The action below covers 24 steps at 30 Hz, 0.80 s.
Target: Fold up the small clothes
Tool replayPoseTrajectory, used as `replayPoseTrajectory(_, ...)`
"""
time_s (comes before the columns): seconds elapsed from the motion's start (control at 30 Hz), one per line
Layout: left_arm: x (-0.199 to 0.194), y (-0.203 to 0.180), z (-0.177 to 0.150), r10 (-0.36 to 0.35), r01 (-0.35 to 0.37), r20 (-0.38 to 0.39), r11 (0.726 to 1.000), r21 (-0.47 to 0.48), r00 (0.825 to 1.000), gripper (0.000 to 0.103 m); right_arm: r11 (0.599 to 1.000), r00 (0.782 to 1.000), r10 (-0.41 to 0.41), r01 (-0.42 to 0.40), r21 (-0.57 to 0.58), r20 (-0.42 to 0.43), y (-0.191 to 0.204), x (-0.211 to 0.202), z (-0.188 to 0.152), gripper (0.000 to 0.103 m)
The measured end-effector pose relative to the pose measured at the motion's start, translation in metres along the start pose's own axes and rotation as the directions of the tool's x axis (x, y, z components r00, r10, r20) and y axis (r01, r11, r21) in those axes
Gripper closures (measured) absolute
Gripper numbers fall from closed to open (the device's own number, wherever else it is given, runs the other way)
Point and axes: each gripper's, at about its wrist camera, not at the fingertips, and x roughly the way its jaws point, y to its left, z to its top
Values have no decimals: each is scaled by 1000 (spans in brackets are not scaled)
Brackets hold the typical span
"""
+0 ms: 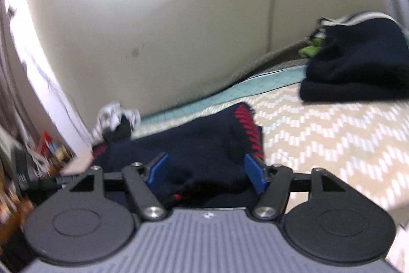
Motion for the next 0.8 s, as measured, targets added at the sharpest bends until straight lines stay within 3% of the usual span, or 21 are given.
replayPoseTrajectory(0.2,-13,-28,9,-139,139,15,990,-12,990,52,964,999,26,-15,267,-37,-42,-15,-3,37)
replayPoseTrajectory(0.3,-3,-41,11,-206,206,-24,978,-5,978,52,940,997,56,-31,339,-62,-50,-8,-3,24)
replayPoseTrajectory(0.43,24,-47,3,-195,195,-95,981,-13,976,54,939,993,65,-27,344,-99,-43,7,-4,25)
replayPoseTrajectory(0.67,25,-50,-9,-188,191,-59,980,60,980,53,952,989,69,-27,305,-127,-26,36,-4,26)
replayPoseTrajectory(0.8,24,-53,-12,-197,200,-44,976,87,979,47,946,989,77,-33,321,-124,-16,47,-6,28)
